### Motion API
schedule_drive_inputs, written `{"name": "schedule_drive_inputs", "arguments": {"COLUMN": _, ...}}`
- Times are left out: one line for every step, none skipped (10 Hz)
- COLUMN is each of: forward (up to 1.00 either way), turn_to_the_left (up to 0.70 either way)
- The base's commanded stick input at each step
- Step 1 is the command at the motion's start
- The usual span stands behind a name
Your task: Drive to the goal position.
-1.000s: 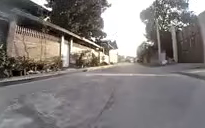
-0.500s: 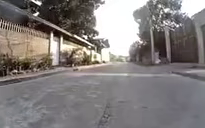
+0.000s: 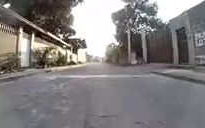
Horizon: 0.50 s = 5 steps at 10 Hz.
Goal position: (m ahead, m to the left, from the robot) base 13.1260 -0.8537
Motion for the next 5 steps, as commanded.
{"name": "schedule_drive_inputs", "arguments": {"forward": 1.0, "turn_to_the_left": 0.0}}
{"name": "schedule_drive_inputs", "arguments": {"forward": 1.0, "turn_to_the_left": 0.0}}
{"name": "schedule_drive_inputs", "arguments": {"forward": 1.0, "turn_to_the_left": 0.0}}
{"name": "schedule_drive_inputs", "arguments": {"forward": 1.0, "turn_to_the_left": 0.0}}
{"name": "schedule_drive_inputs", "arguments": {"forward": 1.0, "turn_to_the_left": 0.0}}
